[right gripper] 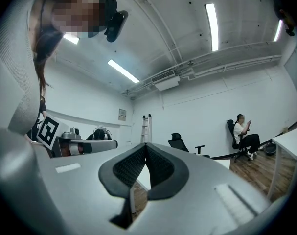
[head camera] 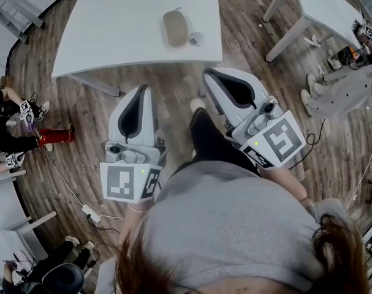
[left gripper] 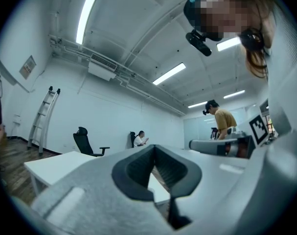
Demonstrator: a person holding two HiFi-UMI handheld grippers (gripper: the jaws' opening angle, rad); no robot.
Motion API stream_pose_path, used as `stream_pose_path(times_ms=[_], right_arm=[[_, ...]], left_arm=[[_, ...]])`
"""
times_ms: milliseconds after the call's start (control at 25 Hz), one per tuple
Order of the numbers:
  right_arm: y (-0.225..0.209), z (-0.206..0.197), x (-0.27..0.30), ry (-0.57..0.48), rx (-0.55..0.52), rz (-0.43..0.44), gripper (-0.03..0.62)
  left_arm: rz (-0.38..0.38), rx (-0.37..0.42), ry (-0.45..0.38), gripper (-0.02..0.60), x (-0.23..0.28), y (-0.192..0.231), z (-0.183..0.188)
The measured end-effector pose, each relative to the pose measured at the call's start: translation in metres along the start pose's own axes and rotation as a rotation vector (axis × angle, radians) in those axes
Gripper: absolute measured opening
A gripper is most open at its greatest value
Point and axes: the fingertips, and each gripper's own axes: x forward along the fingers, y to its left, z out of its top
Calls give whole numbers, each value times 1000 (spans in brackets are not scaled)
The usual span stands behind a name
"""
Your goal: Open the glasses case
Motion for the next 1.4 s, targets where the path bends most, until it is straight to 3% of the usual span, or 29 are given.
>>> stream_pose_path(times_ms=[1000, 1400], right_arm=[[-194, -8, 162, 13, -10, 53, 3], [-227, -18, 194, 36, 18, 65, 3]], left_arm=[[58, -10, -5, 3, 217, 123, -18], [73, -25, 40, 3, 252, 145, -33]])
